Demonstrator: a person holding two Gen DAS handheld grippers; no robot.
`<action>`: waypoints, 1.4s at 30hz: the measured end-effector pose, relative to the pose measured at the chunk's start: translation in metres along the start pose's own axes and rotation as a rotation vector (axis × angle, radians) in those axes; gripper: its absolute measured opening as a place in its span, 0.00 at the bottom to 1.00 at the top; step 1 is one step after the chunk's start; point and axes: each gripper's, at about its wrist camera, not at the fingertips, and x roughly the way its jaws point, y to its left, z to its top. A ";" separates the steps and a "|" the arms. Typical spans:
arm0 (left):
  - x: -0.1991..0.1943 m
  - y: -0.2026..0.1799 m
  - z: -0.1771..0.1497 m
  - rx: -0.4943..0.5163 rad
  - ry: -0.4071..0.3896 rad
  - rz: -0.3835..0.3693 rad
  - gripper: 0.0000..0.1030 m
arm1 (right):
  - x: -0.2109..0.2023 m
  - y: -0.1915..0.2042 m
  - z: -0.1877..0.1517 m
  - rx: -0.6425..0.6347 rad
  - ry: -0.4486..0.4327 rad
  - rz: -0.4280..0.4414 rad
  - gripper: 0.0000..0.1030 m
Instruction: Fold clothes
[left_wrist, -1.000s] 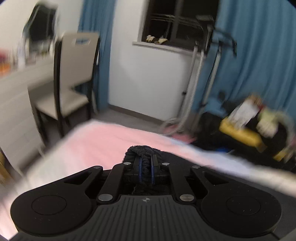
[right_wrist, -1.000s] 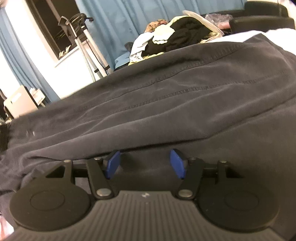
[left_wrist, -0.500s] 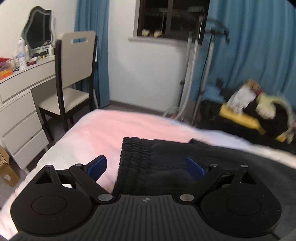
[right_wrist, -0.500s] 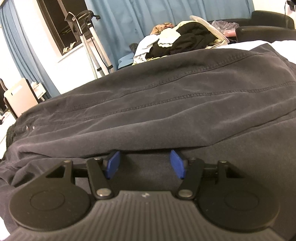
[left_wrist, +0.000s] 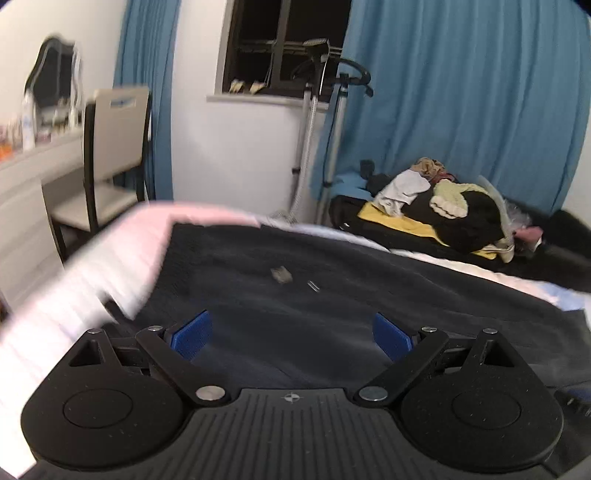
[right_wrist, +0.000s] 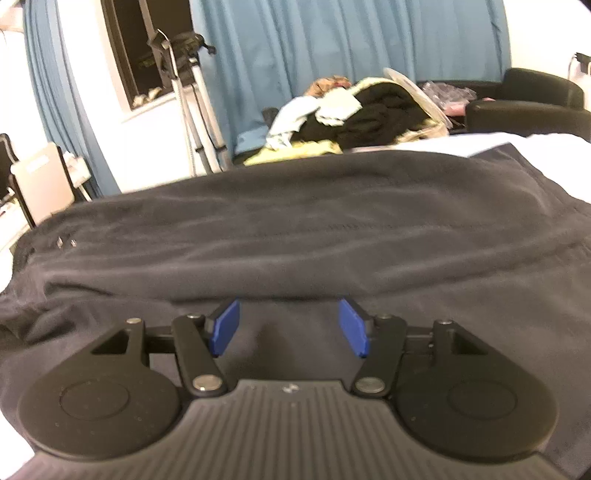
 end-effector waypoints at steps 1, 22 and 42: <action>0.006 -0.009 -0.014 -0.013 0.010 -0.016 0.93 | -0.002 -0.003 -0.004 0.004 0.015 -0.012 0.60; 0.077 -0.051 -0.109 0.232 0.242 0.022 0.98 | 0.010 0.005 -0.030 -0.077 0.206 -0.077 0.84; 0.027 -0.051 -0.086 0.133 0.069 -0.019 0.98 | -0.144 -0.225 -0.048 1.200 -0.265 -0.228 0.92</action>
